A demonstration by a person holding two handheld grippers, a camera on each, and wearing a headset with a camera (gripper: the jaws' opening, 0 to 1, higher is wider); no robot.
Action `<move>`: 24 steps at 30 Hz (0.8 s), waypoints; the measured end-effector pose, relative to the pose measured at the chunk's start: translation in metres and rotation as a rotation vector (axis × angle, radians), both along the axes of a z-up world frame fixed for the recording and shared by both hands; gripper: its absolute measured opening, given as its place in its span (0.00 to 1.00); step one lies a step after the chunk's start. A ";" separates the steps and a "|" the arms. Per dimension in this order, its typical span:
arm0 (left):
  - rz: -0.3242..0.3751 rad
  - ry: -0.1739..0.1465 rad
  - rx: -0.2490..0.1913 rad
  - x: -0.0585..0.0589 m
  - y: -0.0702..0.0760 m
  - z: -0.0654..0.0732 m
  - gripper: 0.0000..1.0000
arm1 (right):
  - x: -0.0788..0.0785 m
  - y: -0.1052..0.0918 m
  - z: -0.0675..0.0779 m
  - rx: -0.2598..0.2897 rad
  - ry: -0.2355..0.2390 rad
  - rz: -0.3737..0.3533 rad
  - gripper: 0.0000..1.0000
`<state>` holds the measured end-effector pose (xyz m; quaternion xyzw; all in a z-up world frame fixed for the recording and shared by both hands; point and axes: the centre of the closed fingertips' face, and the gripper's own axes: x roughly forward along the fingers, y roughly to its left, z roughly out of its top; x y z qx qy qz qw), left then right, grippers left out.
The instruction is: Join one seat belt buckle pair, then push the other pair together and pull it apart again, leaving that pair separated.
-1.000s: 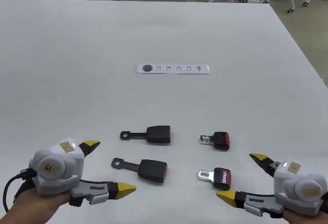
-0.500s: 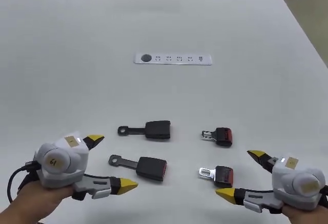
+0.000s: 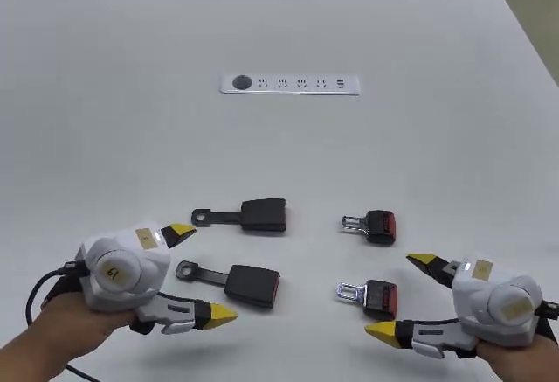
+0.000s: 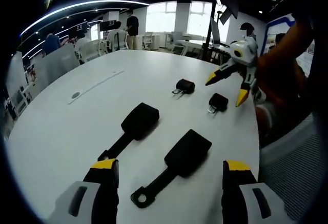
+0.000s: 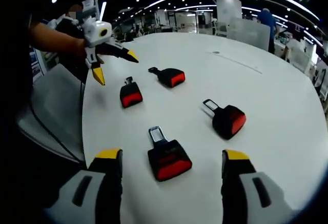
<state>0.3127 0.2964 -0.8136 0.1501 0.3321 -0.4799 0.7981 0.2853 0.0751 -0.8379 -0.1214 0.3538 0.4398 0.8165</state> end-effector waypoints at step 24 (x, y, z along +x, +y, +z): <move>-0.373 -0.011 0.179 -0.013 -0.026 -0.050 0.48 | -0.014 0.002 -0.023 -0.097 0.082 0.220 0.56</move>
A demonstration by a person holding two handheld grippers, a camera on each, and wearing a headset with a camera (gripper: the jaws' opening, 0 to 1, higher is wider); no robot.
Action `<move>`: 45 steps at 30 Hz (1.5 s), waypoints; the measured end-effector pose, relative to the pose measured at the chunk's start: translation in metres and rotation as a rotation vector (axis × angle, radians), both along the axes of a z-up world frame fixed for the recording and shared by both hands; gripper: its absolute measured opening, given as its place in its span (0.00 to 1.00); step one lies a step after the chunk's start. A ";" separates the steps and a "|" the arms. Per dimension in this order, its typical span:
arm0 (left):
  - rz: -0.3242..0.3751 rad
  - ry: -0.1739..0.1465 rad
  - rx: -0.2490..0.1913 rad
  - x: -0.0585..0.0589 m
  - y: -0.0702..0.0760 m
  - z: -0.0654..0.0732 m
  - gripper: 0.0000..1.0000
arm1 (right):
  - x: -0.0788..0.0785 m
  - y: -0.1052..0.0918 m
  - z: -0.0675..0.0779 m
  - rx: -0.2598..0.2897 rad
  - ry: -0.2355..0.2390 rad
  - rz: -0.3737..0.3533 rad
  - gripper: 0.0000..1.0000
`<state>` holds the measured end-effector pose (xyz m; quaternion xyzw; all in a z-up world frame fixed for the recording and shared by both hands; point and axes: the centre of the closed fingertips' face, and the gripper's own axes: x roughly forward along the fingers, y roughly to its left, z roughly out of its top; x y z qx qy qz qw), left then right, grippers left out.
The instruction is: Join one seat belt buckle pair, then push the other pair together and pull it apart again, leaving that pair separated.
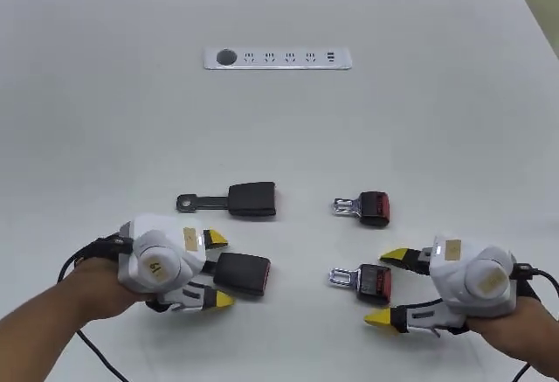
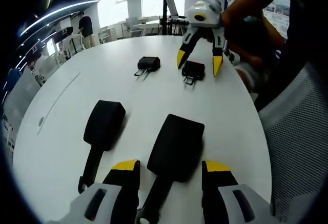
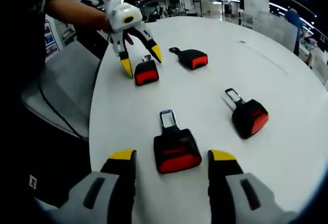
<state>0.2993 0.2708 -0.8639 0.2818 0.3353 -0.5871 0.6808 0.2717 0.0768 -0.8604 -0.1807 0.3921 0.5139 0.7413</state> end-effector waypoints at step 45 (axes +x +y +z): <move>-0.033 -0.004 0.029 0.001 -0.003 0.003 0.31 | 0.015 0.044 0.000 -0.062 -0.002 0.304 0.31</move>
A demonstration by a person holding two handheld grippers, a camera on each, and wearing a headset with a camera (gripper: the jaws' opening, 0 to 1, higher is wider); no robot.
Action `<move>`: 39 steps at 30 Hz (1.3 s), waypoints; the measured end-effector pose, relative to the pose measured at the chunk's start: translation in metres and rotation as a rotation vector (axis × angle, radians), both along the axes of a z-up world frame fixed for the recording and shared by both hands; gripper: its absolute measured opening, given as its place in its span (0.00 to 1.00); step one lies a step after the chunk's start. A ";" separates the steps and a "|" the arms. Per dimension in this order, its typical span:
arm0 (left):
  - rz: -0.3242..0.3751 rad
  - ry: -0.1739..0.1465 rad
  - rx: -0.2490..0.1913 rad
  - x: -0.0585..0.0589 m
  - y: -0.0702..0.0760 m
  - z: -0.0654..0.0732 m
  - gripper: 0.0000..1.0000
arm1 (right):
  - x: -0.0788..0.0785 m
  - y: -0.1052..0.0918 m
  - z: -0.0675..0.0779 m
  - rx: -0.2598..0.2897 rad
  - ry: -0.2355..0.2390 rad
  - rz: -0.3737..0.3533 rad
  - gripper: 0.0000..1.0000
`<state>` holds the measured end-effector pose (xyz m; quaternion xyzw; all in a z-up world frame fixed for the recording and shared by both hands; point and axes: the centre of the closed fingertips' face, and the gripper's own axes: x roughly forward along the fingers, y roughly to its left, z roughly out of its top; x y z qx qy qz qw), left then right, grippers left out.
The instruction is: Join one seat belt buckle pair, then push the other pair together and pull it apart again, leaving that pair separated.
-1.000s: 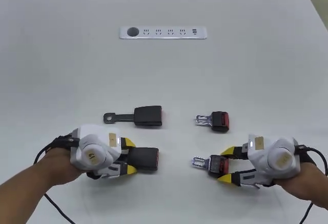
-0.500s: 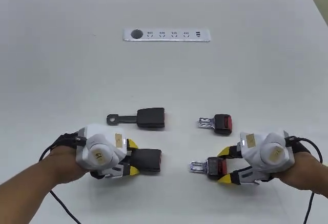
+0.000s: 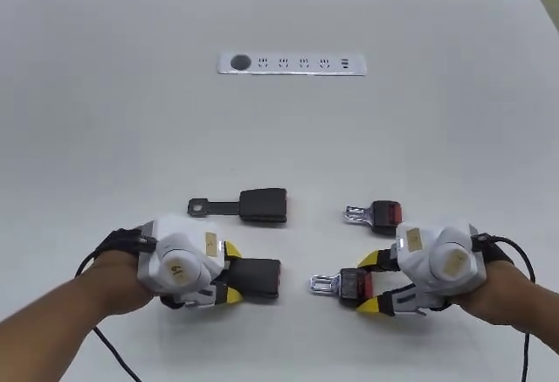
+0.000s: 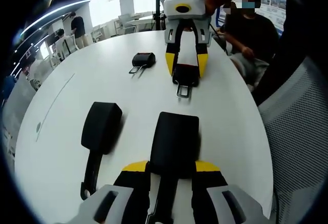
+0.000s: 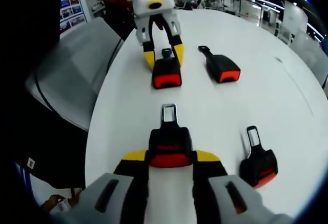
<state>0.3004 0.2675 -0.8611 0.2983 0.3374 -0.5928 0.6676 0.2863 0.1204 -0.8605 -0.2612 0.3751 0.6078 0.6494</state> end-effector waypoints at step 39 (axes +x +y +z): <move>0.045 0.014 0.022 0.002 -0.002 -0.001 0.31 | 0.007 0.062 -0.001 0.041 -0.013 0.010 0.31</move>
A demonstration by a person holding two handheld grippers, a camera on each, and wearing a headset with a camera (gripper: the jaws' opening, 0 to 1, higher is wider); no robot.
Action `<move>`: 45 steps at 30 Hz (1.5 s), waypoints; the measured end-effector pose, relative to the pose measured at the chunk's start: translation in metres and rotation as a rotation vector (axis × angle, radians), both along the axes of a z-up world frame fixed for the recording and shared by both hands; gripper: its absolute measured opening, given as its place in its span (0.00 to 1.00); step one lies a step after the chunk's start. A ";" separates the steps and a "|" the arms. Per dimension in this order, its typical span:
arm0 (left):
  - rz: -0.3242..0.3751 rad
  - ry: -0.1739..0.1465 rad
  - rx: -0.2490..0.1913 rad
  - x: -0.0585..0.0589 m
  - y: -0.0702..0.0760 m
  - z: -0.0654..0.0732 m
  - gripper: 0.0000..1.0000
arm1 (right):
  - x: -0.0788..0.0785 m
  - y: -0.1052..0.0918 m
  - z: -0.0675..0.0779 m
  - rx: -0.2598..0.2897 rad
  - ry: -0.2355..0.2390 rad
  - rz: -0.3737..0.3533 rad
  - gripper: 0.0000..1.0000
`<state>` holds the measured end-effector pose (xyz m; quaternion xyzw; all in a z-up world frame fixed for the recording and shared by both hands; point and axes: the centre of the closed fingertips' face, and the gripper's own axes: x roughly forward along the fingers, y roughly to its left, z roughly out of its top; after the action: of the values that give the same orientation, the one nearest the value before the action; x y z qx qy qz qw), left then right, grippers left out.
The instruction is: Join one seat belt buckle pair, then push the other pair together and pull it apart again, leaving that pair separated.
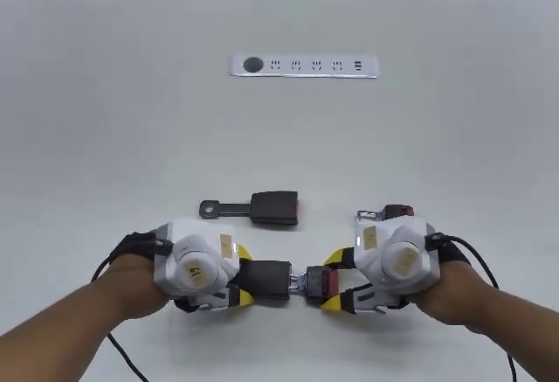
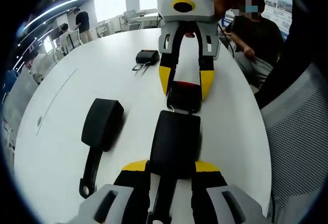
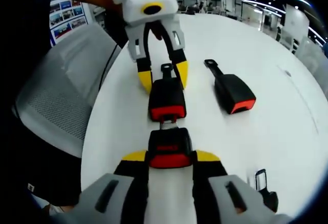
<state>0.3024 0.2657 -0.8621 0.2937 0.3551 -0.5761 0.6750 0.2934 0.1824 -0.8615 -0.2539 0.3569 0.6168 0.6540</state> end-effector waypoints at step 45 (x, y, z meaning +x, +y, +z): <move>-0.075 -0.029 -0.090 -0.002 0.002 0.002 0.30 | 0.000 0.005 0.006 0.100 -0.059 -0.006 0.31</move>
<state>0.3008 0.2678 -0.8597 0.2844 0.3079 -0.6121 0.6706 0.2934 0.1875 -0.8560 -0.2379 0.3068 0.6243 0.6778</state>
